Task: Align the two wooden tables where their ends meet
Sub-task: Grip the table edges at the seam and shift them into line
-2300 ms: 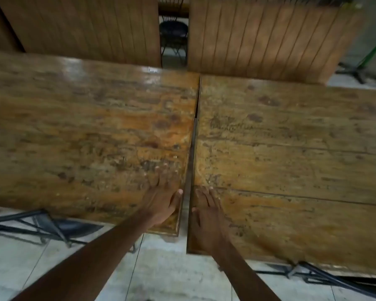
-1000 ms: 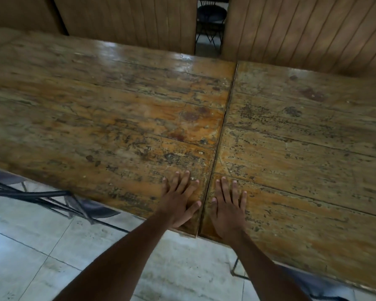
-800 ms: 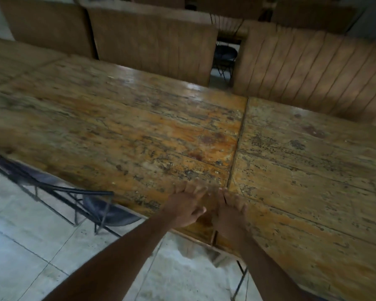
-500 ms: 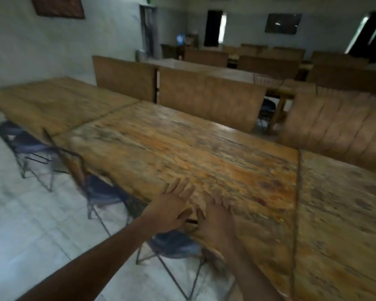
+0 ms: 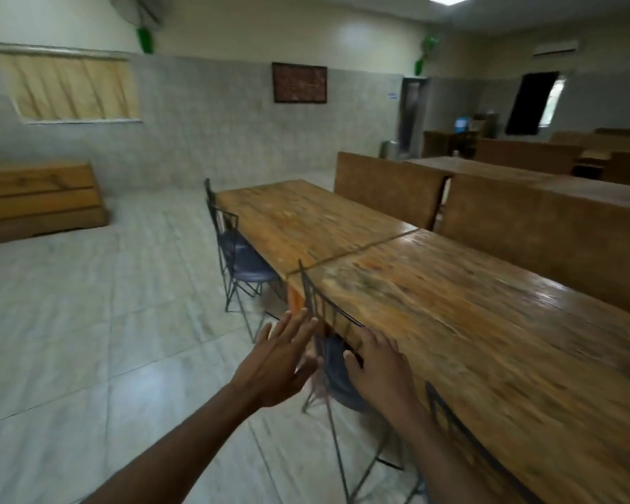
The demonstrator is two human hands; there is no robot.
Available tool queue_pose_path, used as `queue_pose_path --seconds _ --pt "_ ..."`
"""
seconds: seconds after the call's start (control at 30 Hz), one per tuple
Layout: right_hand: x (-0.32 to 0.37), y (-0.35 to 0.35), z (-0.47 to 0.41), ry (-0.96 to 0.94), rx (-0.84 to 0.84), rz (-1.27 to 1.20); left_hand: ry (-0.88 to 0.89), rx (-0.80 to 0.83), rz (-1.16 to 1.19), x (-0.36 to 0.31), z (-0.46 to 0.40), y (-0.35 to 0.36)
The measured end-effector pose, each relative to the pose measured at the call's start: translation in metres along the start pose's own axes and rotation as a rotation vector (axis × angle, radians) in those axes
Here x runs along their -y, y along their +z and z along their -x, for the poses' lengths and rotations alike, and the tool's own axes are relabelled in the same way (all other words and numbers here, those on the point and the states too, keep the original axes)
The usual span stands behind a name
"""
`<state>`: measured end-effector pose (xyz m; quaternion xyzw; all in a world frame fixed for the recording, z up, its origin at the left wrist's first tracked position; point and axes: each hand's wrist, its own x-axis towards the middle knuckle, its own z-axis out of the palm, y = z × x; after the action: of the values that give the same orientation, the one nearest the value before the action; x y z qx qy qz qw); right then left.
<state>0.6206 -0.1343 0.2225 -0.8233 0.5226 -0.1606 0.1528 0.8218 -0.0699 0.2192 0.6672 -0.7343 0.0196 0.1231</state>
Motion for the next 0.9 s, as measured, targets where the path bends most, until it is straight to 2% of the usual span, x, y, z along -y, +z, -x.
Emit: queue_pose_path --seconds 0.2,0.43,0.67,0.9 --pt "0.07 0.081 -0.163 -0.092 -0.004 -0.102 -0.067 0.006 -0.022 0.145 -0.082 0.01" --pt "0.133 0.152 -0.348 -0.062 0.101 -0.197 -0.082 0.151 -0.065 0.284 -0.213 0.01" --pt "0.133 0.211 -0.488 0.105 0.086 -0.228 0.008 0.207 -0.018 0.385 -0.348 0.046" --pt "0.093 0.315 -0.611 0.459 -0.117 -0.375 0.295 0.427 -0.015 0.467 -0.508 0.174"
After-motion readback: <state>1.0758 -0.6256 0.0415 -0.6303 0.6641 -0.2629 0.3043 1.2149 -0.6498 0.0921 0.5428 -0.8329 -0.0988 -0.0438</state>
